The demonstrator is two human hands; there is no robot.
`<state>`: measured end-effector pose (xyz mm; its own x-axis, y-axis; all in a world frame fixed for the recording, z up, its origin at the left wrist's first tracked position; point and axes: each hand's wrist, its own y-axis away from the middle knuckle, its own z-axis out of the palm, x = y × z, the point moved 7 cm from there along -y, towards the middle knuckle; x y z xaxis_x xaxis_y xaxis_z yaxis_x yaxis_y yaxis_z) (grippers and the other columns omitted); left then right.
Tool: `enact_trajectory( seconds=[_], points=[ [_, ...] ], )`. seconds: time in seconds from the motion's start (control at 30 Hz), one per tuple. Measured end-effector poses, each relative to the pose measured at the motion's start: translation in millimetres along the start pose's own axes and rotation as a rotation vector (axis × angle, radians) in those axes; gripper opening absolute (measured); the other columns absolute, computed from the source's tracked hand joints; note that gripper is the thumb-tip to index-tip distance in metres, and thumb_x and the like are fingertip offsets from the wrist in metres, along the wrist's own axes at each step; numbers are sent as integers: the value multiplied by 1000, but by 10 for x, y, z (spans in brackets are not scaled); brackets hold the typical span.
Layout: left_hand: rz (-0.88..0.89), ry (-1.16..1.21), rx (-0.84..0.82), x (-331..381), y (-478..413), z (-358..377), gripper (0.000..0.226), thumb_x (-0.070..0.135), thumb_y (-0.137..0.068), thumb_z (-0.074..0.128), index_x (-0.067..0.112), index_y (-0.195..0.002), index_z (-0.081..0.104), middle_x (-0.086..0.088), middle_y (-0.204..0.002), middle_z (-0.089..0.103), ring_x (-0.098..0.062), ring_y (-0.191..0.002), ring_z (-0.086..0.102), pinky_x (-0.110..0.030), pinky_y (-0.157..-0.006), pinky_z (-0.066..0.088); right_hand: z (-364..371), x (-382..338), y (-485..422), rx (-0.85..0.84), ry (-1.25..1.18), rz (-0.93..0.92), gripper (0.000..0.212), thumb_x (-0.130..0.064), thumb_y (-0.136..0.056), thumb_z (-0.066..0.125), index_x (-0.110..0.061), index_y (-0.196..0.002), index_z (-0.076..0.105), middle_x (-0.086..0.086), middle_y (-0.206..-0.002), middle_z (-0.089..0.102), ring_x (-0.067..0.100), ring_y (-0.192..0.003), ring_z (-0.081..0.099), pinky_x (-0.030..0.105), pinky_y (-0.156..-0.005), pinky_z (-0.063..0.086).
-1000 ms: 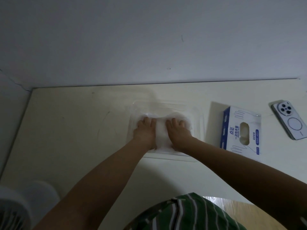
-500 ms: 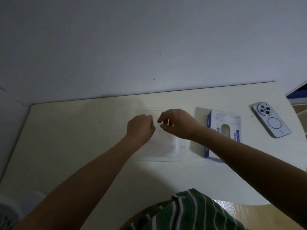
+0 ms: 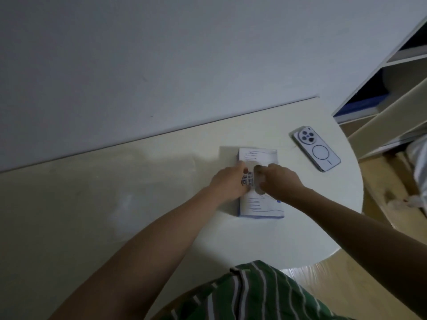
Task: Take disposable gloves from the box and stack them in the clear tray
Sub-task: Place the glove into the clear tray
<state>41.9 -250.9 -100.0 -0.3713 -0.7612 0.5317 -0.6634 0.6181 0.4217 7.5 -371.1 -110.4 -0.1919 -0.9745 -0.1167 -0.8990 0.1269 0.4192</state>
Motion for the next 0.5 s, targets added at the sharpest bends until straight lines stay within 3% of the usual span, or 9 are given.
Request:
enact_trajectory(
  seconds=[0.1,0.3,0.5],
  points=[
    [-37,-52,-24,-38,-118,153,55,37,-85,69,14,-125,38,-7,-106,62,-23,-85,57,-32,-72,45,89,-22,-32,13,99,8,34,-34,-90,61,-13,-115,54,1,-87,44,15,-64,49,25,-55,37],
    [-129,-87,-77,-159,-177,319,67,40,-77,77,18,-122,31,-5,-109,64,-27,-94,63,-35,-77,48,47,-78,-109,29,121,-62,25,-24,-84,64,-11,-106,61,2,-89,51,20,-71,54,28,-60,42],
    [-143,-116,-52,-135,-205,287,71,39,-76,77,16,-126,31,-7,-109,63,-29,-97,62,-33,-72,42,-228,28,-65,146,-305,-234,13,-25,-88,67,-12,-91,71,1,-101,56,17,-86,58,28,-73,50]
  ],
)
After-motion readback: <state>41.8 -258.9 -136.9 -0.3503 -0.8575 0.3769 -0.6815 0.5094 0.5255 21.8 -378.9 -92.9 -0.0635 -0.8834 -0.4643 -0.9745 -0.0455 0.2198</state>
